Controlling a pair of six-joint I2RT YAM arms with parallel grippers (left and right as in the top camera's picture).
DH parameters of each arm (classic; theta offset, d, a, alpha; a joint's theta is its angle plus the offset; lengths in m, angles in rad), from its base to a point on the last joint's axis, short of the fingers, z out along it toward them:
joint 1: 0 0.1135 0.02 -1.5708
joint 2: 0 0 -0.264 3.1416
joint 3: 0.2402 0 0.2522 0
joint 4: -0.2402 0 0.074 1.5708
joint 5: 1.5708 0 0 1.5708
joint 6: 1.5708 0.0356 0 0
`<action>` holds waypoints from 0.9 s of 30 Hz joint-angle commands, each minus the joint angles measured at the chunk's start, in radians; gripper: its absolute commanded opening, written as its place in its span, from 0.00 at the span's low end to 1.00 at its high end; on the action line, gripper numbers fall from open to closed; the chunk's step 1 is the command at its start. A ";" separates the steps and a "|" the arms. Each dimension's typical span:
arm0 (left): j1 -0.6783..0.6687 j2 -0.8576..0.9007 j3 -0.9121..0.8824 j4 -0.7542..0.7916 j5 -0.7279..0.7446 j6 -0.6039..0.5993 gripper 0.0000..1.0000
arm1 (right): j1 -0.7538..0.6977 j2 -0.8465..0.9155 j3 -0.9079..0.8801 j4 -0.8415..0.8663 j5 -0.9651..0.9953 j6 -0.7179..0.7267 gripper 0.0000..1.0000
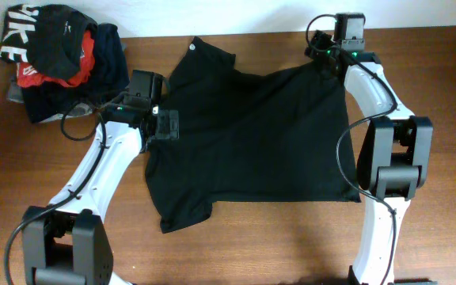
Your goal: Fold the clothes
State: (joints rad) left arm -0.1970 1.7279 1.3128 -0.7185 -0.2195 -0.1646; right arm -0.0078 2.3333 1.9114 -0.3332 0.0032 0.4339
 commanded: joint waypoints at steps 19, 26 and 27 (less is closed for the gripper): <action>-0.003 -0.004 0.090 -0.053 0.134 0.117 0.99 | -0.048 -0.237 0.019 -0.588 -0.373 -0.270 0.99; -0.003 -0.056 0.247 -0.222 0.180 0.100 0.99 | -0.131 -0.390 0.019 -0.873 -0.435 -0.270 0.96; -0.003 -0.069 0.257 -0.239 0.180 0.091 0.99 | -0.138 -0.411 0.019 -0.897 -0.429 -0.272 0.96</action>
State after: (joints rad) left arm -0.1970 1.7206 1.5101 -0.9123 -0.0757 -0.0673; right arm -0.1123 2.0247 1.9148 -1.1732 -0.3771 0.1848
